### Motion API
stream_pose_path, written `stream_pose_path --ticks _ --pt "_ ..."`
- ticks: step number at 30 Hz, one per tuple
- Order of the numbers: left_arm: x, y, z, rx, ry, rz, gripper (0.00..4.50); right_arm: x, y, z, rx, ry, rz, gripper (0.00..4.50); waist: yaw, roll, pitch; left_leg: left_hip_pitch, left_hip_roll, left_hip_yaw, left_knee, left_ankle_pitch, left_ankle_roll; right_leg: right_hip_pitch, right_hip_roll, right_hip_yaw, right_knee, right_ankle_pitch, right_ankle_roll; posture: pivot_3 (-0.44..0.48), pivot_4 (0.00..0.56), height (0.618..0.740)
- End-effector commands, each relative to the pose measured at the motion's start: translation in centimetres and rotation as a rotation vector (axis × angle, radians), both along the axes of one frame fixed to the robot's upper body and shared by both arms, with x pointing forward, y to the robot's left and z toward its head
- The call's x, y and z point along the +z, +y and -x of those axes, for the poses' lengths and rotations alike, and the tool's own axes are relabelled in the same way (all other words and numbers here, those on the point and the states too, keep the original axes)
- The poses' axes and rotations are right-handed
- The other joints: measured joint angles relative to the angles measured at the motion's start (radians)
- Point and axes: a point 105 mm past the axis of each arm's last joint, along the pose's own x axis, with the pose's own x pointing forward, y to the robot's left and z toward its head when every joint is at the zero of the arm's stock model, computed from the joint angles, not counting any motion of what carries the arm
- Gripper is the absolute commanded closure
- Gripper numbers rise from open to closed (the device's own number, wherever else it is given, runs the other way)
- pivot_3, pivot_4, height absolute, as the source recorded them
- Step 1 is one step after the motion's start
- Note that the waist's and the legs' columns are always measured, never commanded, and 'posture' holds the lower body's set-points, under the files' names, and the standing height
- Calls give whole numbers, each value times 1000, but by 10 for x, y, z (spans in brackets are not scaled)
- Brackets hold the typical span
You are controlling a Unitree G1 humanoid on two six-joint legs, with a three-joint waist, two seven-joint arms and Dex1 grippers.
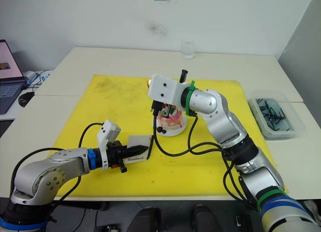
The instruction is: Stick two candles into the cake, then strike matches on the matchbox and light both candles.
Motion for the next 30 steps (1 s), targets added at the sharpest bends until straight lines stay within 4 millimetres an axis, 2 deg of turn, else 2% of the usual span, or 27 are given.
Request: stream_pose_path --ticks 1,30 --pt "7 -8 1 -38 -28 13 4500 16 -2 8 19 -28 -42 4463 0 0 0 0 0 0 0 0 0 0 0 0 0 0 0 0 150 740" --pt "5 -11 1 -48 -24 14 4500 14 -3 5 -14 106 -132 4463 1 0 0 0 0 0 0 0 0 0 0 0 0 0 0 0 150 740"
